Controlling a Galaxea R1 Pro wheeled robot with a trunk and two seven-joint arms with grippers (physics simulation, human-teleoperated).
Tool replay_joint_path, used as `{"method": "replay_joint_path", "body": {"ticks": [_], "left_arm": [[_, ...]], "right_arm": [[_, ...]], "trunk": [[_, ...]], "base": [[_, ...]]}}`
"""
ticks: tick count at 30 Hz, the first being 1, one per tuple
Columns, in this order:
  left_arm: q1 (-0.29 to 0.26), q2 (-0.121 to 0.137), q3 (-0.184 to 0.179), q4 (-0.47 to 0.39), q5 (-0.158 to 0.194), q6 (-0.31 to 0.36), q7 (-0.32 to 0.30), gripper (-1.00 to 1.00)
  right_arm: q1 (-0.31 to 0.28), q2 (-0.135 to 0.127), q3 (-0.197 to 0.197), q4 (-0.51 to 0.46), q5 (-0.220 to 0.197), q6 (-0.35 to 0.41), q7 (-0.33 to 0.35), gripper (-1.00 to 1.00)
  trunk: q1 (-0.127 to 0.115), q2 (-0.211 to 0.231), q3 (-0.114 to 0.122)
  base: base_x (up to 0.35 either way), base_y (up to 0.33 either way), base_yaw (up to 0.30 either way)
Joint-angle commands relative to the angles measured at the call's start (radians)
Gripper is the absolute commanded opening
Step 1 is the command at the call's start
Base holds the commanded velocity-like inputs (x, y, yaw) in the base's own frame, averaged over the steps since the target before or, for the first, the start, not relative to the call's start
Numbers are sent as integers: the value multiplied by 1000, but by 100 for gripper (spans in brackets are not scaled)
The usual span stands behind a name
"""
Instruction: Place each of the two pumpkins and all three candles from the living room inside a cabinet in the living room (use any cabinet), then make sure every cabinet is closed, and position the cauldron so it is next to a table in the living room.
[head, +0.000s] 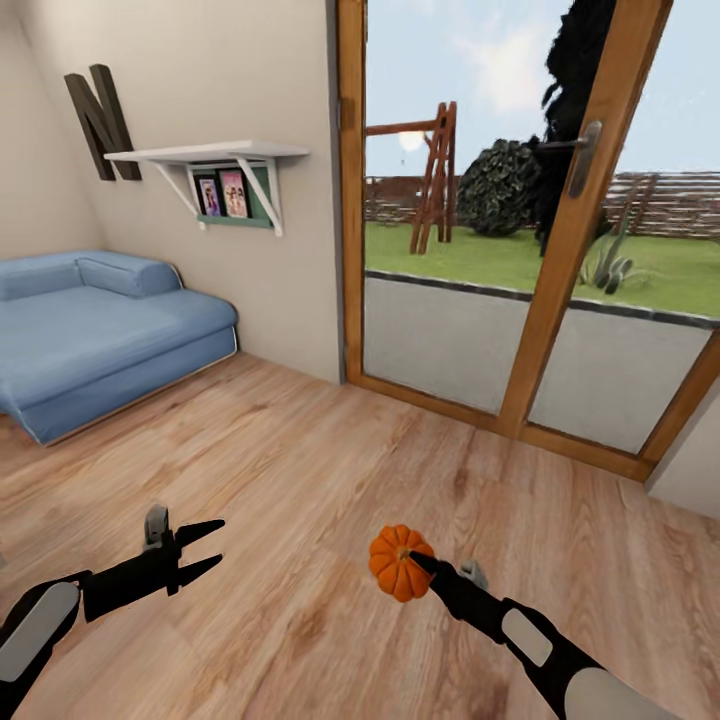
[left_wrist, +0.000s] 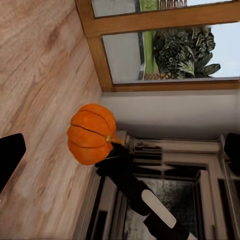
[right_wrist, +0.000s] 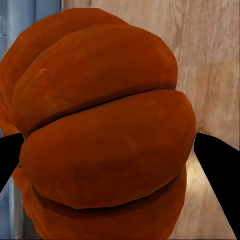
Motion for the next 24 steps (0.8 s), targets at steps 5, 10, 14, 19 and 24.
{"method": "replay_joint_path", "body": {"ticks": [5, 10, 14, 19, 24], "left_arm": [[-1, 0, 0, 1, -2, 3, -4, 100], [-1, 0, 0, 1, -3, 3, -4, 100], [-1, -1, 0, 0, -3, 3, -4, 100], [-1, -4, 0, 1, -3, 3, -3, 100], [-1, -4, 0, 1, -3, 3, -2, 100]], "right_arm": [[0, -1, 3, -33, -9, -3, 44, -100], [0, -1, 2, -38, -9, -5, 44, -100], [0, -1, 2, -39, -9, -7, 59, -100], [0, 0, 3, -44, -9, -12, 73, -100], [0, 0, 3, -45, -9, -12, 74, -100]], "trunk": [[-20, 35, 8], [-39, 70, 16], [-55, 98, 23], [-74, 133, 37], [-93, 168, 53]], "base": [[-319, 0, 151], [-90, 0, 150], [-9, 0, 75], [0, 0, 3], [0, 0, 0]]}}
